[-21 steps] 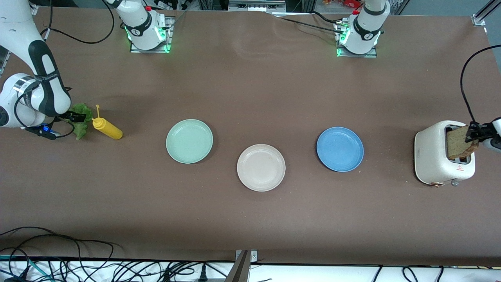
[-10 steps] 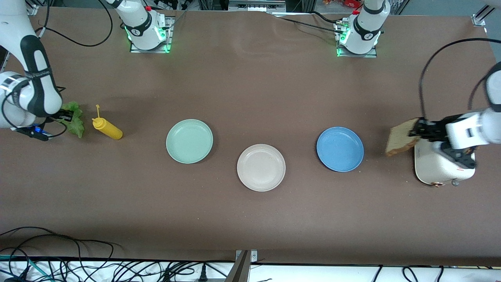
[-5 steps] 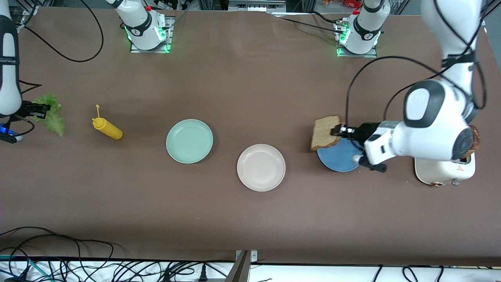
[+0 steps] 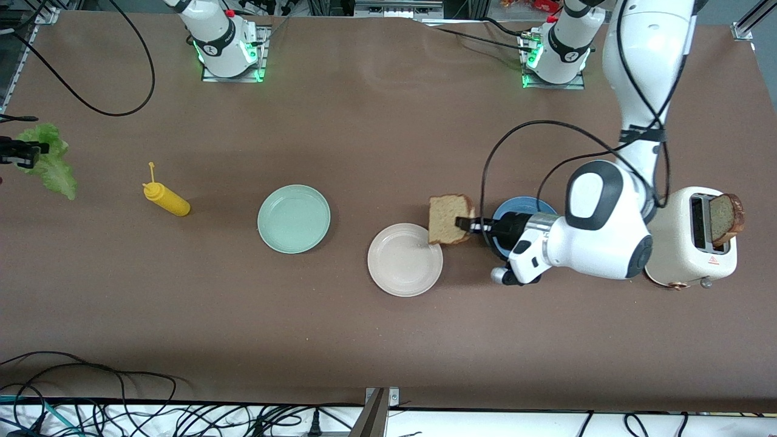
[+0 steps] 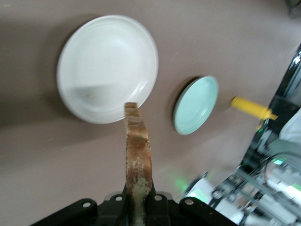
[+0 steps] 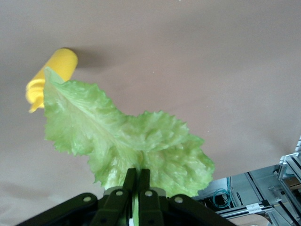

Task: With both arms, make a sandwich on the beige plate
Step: 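Pull the bread slice from the toaster with the left gripper toward the beige plate, then lower the bread onto the beige plate and open the left gripper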

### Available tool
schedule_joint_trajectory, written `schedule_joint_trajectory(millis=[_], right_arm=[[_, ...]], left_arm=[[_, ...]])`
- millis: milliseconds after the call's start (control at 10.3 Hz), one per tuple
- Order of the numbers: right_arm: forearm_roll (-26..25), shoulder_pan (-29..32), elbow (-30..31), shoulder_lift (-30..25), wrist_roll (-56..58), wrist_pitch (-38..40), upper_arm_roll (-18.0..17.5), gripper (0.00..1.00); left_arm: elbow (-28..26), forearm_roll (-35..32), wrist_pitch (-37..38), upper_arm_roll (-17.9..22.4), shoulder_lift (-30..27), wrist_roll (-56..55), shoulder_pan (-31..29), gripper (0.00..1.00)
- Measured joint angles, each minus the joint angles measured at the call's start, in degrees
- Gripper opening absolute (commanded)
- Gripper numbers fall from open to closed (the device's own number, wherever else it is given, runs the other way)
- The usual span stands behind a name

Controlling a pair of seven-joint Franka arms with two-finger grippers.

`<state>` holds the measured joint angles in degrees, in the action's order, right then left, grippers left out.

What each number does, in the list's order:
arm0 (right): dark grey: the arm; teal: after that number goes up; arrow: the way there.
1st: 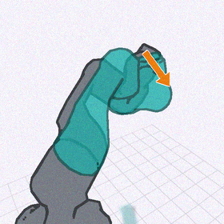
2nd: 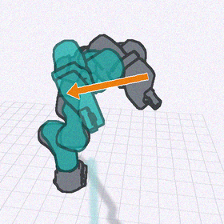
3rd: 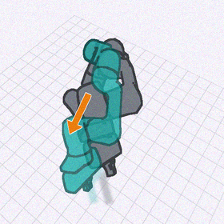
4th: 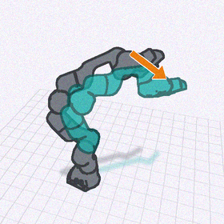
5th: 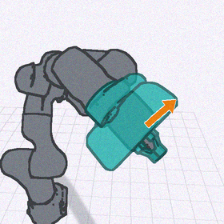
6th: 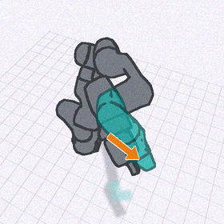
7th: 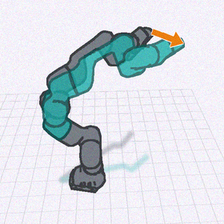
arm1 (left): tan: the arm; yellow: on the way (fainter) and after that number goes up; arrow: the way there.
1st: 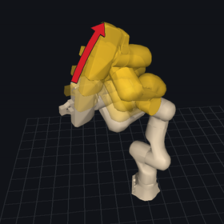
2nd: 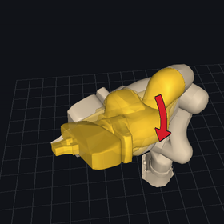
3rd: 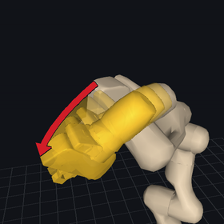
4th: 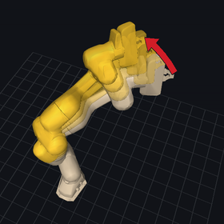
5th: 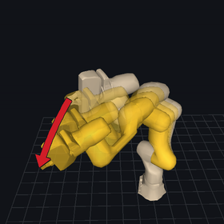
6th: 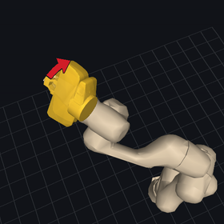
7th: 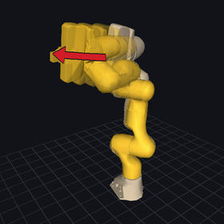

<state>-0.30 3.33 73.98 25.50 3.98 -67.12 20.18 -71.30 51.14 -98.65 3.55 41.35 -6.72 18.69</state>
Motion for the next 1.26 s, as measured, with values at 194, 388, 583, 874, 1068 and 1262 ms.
schedule_joint_trajectory(millis=[194, 388, 583, 874, 1068, 1262], right_arm=[[0.51, -1.56, -5.81, -0.59, 0.00, 3.62, -0.01, 0.00], [2.04, -2.16, -8.48, -1.96, -0.11, 4.42, 0.00, 0.00], [2.31, -3.02, -9.68, -3.02, -0.63, 4.56, 0.00, 0.00], [2.64, -5.09, -10.23, -6.20, -2.11, 4.67, -0.02, 0.00], [2.89, -6.14, -10.23, -6.98, -2.49, 3.83, -0.03, 0.00], [2.94, -6.09, -10.12, -6.45, -2.54, 2.30, 0.02, 0.00]], left_arm=[[0.07, 1.51, -8.56, -0.03, 2.27, -3.31, 3.94, 0.00], [0.17, 1.64, -14.44, -0.04, 4.16, -4.41, 6.55, 0.00], [0.29, 1.64, -17.82, -0.03, 5.76, -5.00, 8.10, 0.00], [0.40, 2.00, -18.81, -0.01, 7.03, -5.24, 8.73, 0.00], [0.41, 2.07, -19.98, -0.01, 7.45, -5.29, 9.07, 0.00], [0.45, 2.56, -21.21, -0.02, 7.76, -5.70, 9.52, 0.00]])
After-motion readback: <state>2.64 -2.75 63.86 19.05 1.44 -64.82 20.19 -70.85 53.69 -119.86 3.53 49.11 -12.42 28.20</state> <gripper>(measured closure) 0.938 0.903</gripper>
